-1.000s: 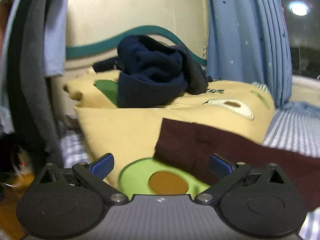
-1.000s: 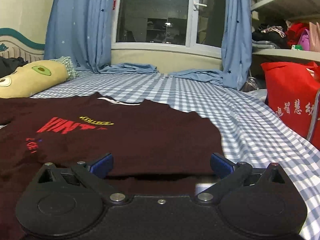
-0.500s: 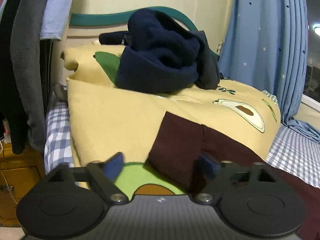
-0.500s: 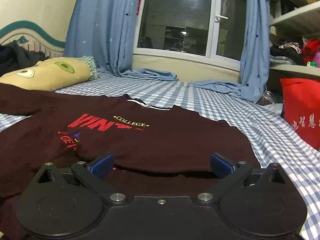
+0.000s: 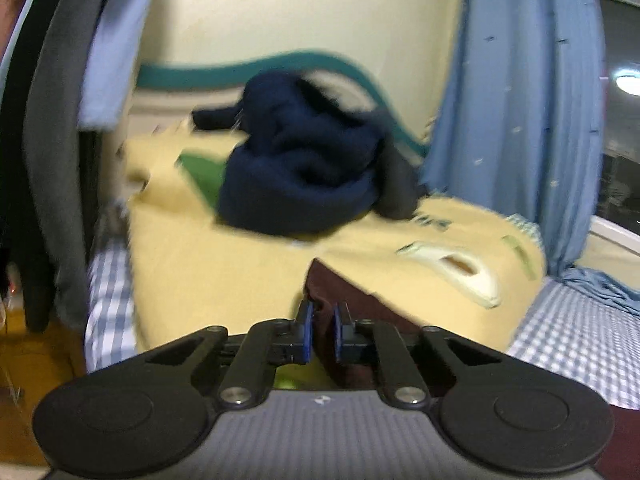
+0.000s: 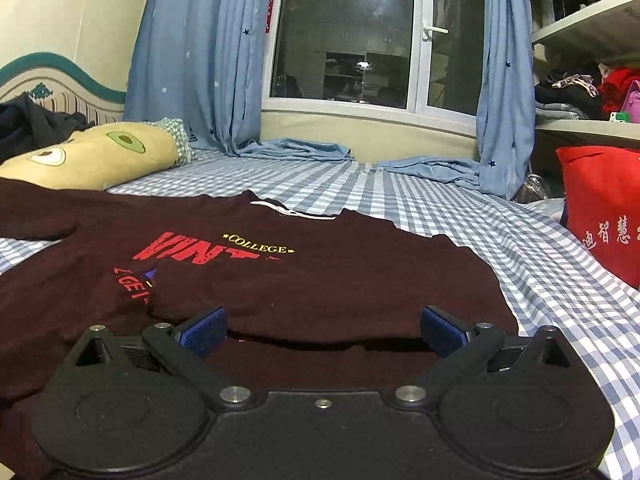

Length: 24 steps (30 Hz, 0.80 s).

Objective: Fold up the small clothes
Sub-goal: 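Move the left gripper to the sleeve cuff near the avocado pillow and grasp it, then lift the held sleeve with the left gripper, fold it across the shirt body, release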

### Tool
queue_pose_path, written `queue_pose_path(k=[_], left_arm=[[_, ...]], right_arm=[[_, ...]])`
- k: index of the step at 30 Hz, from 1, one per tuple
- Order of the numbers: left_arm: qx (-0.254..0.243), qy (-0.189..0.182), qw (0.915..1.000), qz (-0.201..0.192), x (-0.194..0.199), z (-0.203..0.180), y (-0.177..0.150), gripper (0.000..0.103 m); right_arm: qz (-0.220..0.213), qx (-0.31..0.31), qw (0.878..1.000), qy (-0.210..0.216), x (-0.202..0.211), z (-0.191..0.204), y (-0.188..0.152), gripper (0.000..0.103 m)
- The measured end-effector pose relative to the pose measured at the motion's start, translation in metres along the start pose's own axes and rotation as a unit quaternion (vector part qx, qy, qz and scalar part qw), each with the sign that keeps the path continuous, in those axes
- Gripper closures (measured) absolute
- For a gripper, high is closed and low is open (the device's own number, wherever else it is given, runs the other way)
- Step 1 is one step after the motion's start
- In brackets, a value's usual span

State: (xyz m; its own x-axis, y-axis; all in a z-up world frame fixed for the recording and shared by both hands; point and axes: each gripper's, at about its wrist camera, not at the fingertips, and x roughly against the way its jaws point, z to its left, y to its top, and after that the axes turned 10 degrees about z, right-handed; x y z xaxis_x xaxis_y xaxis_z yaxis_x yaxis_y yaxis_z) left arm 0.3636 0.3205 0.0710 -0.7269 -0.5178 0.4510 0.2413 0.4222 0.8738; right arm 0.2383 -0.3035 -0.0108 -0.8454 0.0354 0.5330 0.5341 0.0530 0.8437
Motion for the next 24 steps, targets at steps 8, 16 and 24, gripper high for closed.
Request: queue_pose_path(k=[8,16,24], left_arm=[[-0.08,-0.093,0.9902,-0.066,0.071,-0.076,0.013,0.094],[-0.144,-0.222,0.9601,-0.091,0.144,-0.175,-0.006,0.094],[-0.243,-0.327,0.9089,-0.09,0.199,-0.272,-0.079,0.094]], right_arm=[[-0.014,-0.01,1.0,0.007,0.01,-0.008,-0.006,0.0],[-0.028,-0.039,0.999,0.015,0.024,-0.027,-0.013,0.0],[-0.034,-0.061,0.998,0.011,0.037,-0.054,-0.022,0.0]])
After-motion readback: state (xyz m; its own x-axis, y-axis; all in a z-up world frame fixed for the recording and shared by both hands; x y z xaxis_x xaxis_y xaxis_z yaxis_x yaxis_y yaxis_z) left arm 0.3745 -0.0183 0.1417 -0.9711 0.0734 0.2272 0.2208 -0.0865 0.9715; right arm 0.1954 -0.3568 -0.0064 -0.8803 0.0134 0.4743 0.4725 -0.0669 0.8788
